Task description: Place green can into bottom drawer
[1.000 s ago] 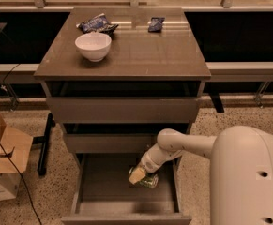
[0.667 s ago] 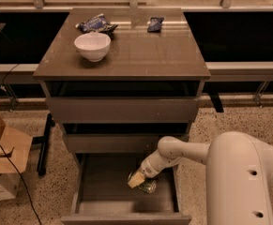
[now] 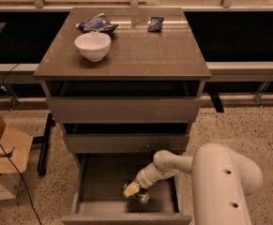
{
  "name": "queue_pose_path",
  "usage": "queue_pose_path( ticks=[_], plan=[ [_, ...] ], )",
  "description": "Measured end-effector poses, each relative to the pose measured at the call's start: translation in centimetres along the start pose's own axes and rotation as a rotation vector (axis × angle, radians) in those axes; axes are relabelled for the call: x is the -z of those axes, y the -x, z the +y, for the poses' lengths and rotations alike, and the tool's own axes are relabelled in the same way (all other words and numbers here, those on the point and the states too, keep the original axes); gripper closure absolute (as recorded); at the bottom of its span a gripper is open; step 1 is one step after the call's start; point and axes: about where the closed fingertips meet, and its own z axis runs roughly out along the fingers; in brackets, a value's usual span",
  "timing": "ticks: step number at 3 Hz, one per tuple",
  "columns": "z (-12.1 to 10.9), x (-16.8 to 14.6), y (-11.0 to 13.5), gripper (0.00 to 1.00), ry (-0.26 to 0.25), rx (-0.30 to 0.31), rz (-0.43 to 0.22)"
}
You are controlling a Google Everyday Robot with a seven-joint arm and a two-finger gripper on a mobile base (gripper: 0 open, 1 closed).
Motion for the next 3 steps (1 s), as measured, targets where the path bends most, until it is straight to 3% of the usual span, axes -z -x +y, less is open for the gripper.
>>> queue_pose_path(
  ticks=[1,2,3],
  plan=[
    [-1.4,-3.0,-1.1,1.00,-0.004,-0.039,-0.017],
    [-2.7,-5.3,-1.7,0.85,-0.007,-0.070,-0.027],
    [-3.7,-7.6,-2.8,0.62,0.005,-0.117,-0.011]
  ],
)
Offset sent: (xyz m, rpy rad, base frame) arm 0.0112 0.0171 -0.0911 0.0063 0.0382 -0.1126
